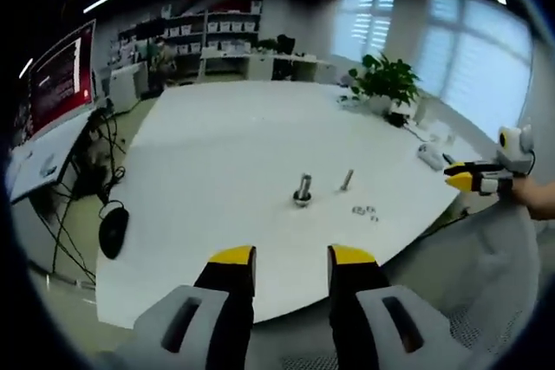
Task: Place the washer onto the threaded stud by aligning its center hole with the stud, sliding it down to the base, and recovering from edge contact or off-axis alignment until the washer reaches the visible bottom stop.
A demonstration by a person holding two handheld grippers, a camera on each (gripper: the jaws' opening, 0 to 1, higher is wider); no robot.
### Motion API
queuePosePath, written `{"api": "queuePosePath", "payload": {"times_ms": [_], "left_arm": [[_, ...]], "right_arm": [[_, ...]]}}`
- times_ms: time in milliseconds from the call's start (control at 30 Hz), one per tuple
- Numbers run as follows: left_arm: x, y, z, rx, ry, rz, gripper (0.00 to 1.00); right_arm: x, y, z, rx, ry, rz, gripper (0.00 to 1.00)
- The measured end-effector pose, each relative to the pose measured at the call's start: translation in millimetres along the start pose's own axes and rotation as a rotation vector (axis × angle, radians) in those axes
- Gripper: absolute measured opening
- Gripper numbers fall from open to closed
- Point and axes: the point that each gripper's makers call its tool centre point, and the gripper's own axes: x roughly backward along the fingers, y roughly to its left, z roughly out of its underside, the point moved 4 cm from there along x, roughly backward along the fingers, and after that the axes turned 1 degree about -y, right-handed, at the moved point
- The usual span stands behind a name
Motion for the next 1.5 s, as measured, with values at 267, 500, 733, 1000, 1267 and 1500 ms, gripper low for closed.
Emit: {"api": "queuePosePath", "payload": {"times_ms": [267,500,733,1000,1267,1500], "left_arm": [[5,4.7,-8.0,0.062,-0.109,0.011,0.28],[2,-1.6,-7.7,0.025,-0.099,0.044,0.27],[3,-4.7,-11.0,0.029,-0.123,0.065,0.27],[3,-7.9,-10.3,0.001,-0.114,0.085,0.28],[2,-15.3,-6.4,-0.028,-0.094,0.130,0.28],[0,-17.8,-6.6,-0.032,-0.085,0.143,0.28]], "right_arm": [[-1,4,0.9,0.008,0.010,-0.017,0.23],[-1,6,4.0,0.004,0.033,-0.028,0.23],[-1,4,4.5,-0.003,0.034,-0.020,0.24],[-4,1,13.6,-0.021,0.103,0.000,0.24],[-2,-4,18.6,-0.048,0.131,0.035,0.24],[-3,-6,22.6,-0.047,0.161,0.037,0.24]]}}
